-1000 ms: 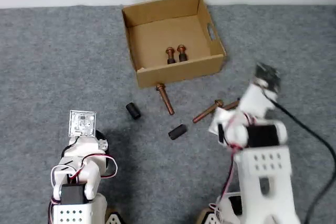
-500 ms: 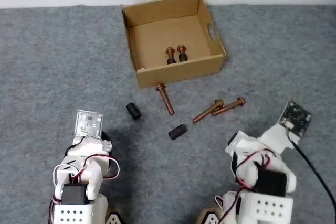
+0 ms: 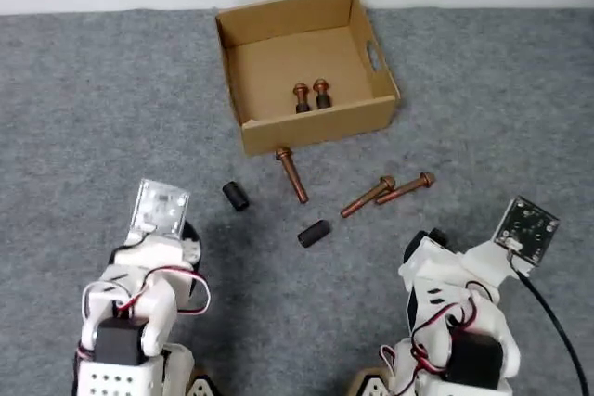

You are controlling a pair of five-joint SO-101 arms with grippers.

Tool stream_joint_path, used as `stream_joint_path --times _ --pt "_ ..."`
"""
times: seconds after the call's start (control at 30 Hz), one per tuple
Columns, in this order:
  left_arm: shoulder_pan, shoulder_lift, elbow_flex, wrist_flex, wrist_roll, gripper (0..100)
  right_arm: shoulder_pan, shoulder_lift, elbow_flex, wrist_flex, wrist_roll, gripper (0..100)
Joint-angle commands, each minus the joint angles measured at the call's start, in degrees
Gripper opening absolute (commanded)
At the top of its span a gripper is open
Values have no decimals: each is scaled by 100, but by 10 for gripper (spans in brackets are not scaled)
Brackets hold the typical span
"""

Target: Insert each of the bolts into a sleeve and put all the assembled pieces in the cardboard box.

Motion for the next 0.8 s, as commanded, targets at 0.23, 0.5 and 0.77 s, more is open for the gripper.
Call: stream_joint_path --times 0.23,0.5,0.77 --pt "923 5011 -3433 141 800 6 57 -40 9 -119 70 8" --pt "949 7490 -5297 70 2233 8 66 -92 53 -127 62 8" --pt "1477 8914 -6738 264 3516 68 57 -92 70 -207 62 8"
